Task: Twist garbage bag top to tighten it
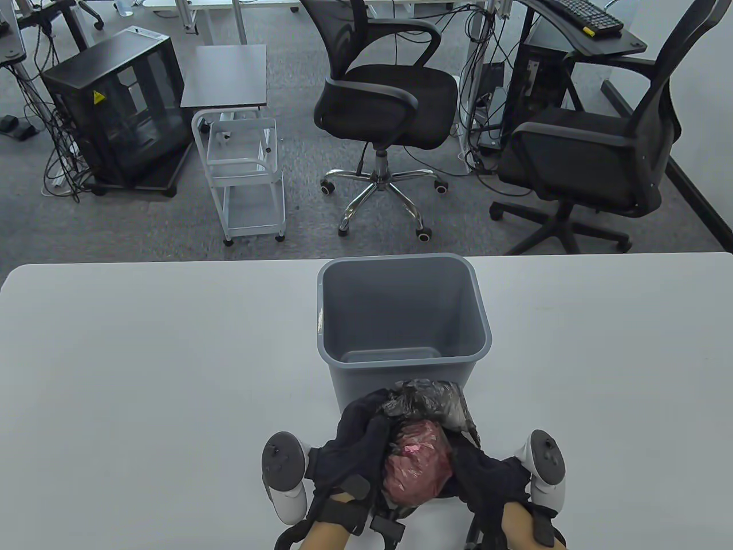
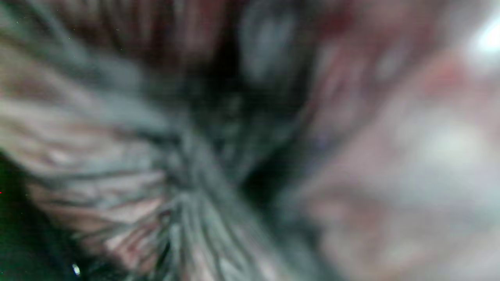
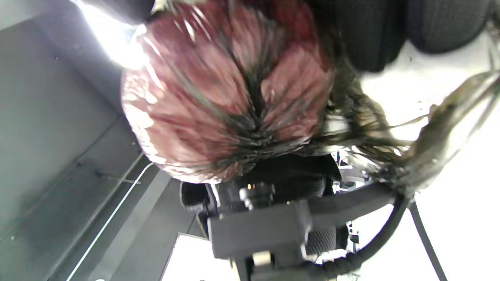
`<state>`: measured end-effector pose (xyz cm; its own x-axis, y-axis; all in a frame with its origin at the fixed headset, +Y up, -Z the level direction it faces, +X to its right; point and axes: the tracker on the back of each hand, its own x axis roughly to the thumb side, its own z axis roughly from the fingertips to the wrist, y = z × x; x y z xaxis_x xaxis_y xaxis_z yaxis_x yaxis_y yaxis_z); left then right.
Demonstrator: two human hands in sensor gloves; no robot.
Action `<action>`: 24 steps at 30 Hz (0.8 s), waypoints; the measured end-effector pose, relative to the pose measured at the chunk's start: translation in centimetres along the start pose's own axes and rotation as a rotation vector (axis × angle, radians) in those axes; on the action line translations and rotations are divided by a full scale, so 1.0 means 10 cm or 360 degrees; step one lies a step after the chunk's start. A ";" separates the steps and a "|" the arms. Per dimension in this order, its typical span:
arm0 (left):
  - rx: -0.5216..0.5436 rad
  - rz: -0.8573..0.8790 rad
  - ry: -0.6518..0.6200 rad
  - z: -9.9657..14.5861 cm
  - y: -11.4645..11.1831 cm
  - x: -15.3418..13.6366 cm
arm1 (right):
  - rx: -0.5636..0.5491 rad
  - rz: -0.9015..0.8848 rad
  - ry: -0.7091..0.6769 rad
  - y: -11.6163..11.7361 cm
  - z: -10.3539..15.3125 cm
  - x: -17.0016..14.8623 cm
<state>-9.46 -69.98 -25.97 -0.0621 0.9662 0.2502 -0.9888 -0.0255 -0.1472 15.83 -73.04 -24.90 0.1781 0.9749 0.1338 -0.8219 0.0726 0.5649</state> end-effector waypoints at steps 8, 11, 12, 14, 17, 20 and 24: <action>0.0087 -0.0623 -0.0063 -0.03 0.03 -0.05 | -0.0290 0.0168 -0.0092 -0.24 0.08 0.22; -0.0050 -0.1024 -0.0063 -0.06 -0.06 -0.19 | -0.0390 0.0138 -0.0116 -0.34 0.12 0.26; -0.0082 -0.1079 -0.0055 -0.06 -0.09 -0.24 | -0.0403 0.0131 -0.0117 -0.35 0.13 0.26; -0.0183 -0.1182 -0.0007 -0.08 -0.17 -0.39 | -0.0413 0.0130 -0.0111 -0.36 0.13 0.26; -0.0236 -0.1283 0.0043 -0.11 -0.23 -0.48 | -0.0405 0.0139 -0.0100 -0.35 0.13 0.26; -0.0204 -0.1324 0.0066 -0.12 -0.22 -0.49 | -0.0408 0.0143 -0.0101 -0.35 0.13 0.25; -0.0060 -0.1337 0.0022 -0.12 -0.09 -0.36 | -0.0438 0.0190 -0.0113 -0.38 0.14 0.27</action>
<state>-8.20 -73.17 -27.87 0.6944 0.6631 0.2794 -0.7003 0.7120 0.0507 20.14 -70.93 -25.55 0.1010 0.9635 0.2479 -0.9532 0.0224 0.3016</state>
